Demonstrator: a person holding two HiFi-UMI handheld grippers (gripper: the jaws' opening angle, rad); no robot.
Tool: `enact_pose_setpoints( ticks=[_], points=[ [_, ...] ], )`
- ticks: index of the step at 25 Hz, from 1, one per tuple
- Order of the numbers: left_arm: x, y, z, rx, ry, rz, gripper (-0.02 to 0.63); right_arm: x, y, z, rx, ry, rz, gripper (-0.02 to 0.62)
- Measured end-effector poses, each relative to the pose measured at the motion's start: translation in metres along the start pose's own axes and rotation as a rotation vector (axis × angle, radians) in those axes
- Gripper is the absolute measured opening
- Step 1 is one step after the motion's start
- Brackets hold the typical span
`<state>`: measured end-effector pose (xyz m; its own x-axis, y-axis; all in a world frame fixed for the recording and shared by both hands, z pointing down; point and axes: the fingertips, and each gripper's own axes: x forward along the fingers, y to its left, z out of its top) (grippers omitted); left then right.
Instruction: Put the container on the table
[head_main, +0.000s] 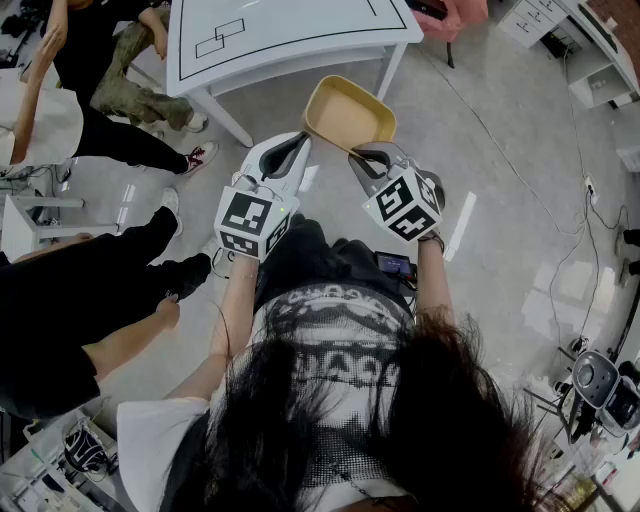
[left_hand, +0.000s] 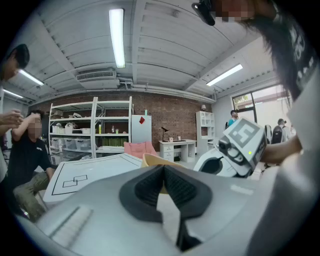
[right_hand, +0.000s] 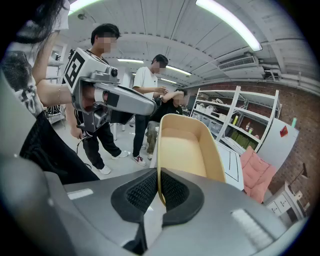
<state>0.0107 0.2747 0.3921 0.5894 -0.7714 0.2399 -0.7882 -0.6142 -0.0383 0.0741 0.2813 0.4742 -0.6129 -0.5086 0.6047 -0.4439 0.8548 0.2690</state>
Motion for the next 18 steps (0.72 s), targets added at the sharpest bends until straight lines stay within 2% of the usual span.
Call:
enact_pose_setpoints(
  ticks=[18],
  points=[
    [0.037,0.015,-0.004,-0.005,0.021,0.000,0.000,0.029,-0.034,-0.009,0.015,-0.019,0.013,0.015]
  ],
)
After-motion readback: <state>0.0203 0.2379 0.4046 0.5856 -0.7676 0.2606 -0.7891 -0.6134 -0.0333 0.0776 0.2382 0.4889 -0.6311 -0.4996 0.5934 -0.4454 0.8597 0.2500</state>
